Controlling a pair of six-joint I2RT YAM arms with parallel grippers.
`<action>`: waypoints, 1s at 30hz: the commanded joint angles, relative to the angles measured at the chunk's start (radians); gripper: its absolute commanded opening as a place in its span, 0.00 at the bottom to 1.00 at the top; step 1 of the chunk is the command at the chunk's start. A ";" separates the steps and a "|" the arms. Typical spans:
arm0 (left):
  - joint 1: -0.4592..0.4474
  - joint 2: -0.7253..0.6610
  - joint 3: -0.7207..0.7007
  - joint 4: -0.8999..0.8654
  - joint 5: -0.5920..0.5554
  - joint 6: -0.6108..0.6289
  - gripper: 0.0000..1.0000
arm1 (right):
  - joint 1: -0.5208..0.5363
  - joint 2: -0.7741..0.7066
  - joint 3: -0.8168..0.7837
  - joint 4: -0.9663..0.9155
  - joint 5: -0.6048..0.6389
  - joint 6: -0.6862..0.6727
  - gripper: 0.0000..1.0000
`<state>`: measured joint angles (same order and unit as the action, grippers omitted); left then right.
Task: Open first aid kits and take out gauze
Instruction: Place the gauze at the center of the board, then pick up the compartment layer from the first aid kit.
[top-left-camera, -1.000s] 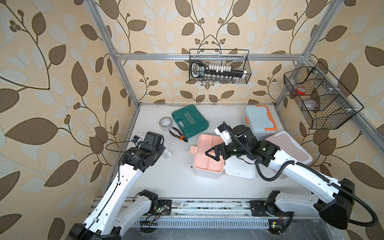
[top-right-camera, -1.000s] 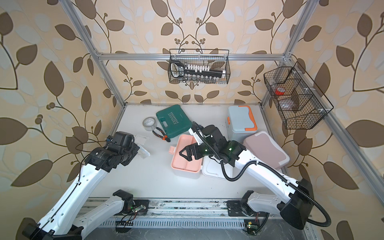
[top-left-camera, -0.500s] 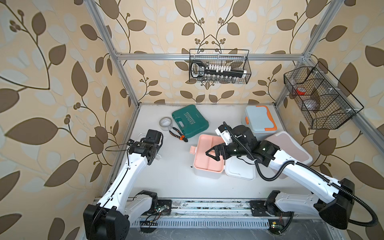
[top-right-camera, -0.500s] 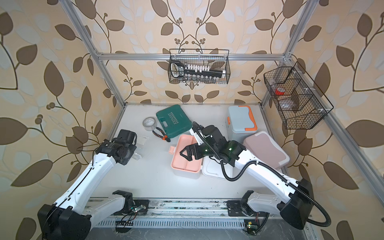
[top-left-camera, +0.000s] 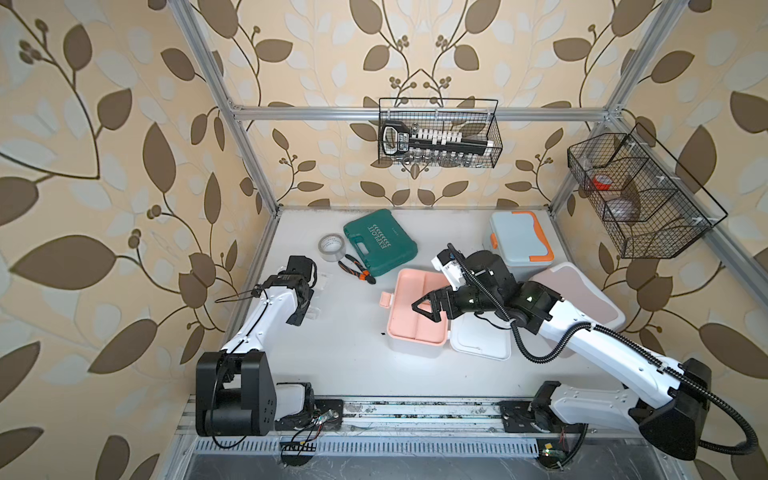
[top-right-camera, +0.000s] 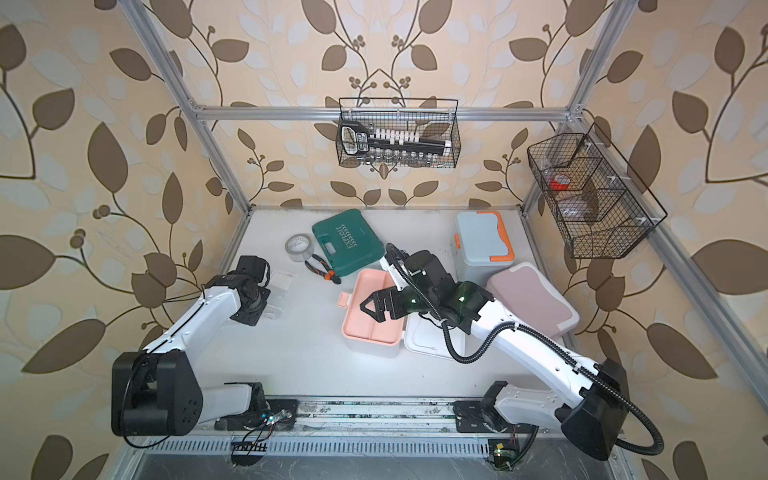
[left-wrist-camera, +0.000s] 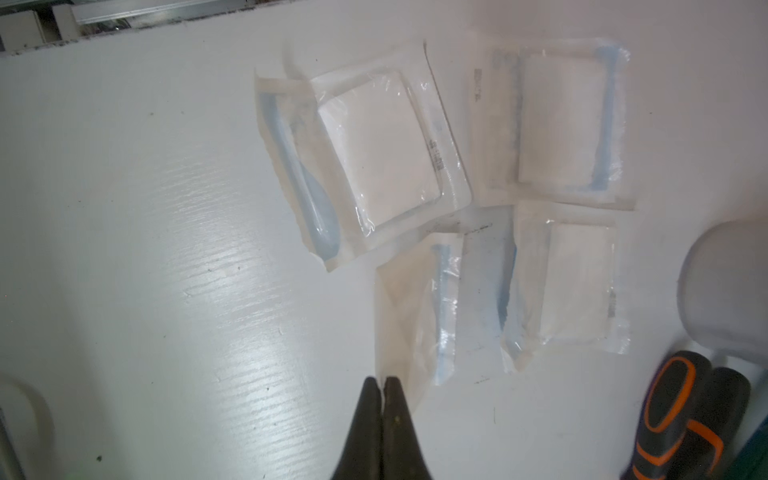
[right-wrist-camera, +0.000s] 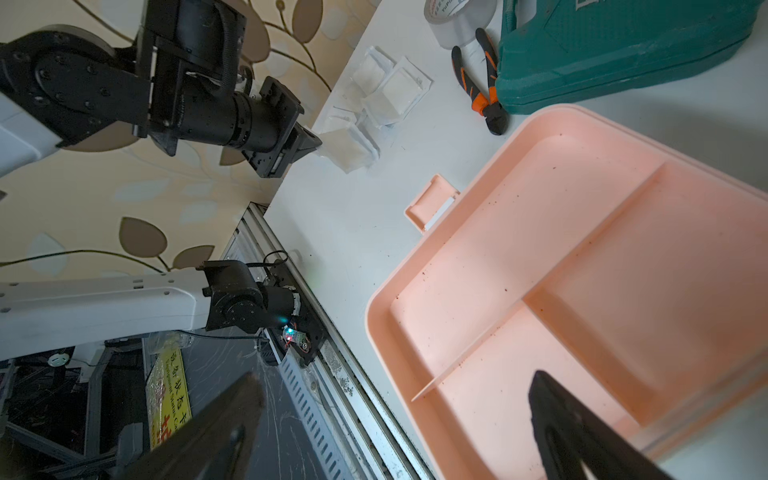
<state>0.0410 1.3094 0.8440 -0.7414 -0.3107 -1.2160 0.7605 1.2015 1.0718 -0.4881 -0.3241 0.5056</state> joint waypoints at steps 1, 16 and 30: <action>0.016 0.037 0.003 0.030 0.025 -0.014 0.00 | 0.006 -0.024 0.016 -0.020 0.009 0.006 1.00; 0.019 -0.122 0.011 -0.129 0.124 0.074 0.72 | 0.004 -0.001 0.012 -0.027 0.062 0.003 1.00; -0.345 -0.215 0.239 -0.175 0.158 0.324 0.99 | -0.025 0.185 0.089 -0.021 0.232 0.043 1.00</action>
<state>-0.2459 1.0790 1.0309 -0.9039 -0.1631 -0.9905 0.7490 1.3594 1.1244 -0.5056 -0.1631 0.5251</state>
